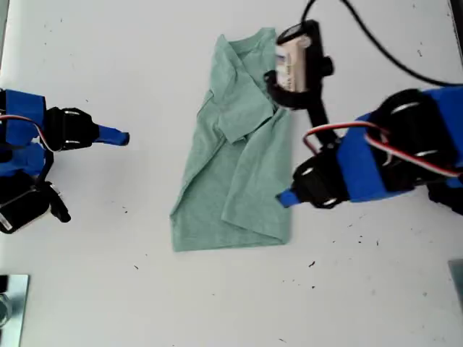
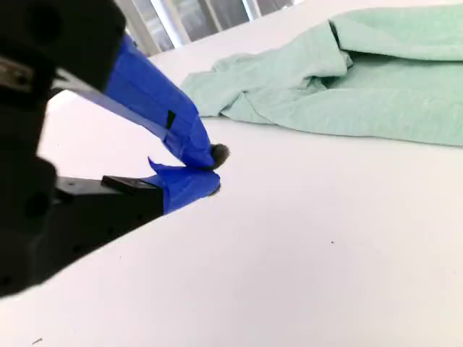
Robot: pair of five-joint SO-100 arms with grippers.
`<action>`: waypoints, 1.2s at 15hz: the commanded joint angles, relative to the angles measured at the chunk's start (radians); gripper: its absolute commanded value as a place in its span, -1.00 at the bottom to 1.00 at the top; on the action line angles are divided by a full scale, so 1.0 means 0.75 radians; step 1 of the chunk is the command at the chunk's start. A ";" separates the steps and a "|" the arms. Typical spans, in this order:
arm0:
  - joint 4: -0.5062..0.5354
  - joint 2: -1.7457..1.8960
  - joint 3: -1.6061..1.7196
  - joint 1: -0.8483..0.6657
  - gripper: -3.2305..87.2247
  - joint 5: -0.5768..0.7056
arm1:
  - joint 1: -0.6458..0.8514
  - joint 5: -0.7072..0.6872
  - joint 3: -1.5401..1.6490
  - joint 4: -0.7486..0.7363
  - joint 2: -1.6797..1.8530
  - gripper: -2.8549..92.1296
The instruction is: Fold t shirt
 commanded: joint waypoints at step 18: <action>0.841 -1.563 -1.959 0.671 -0.32 -0.434 | 0.385 -0.055 2.193 -0.227 2.000 -0.90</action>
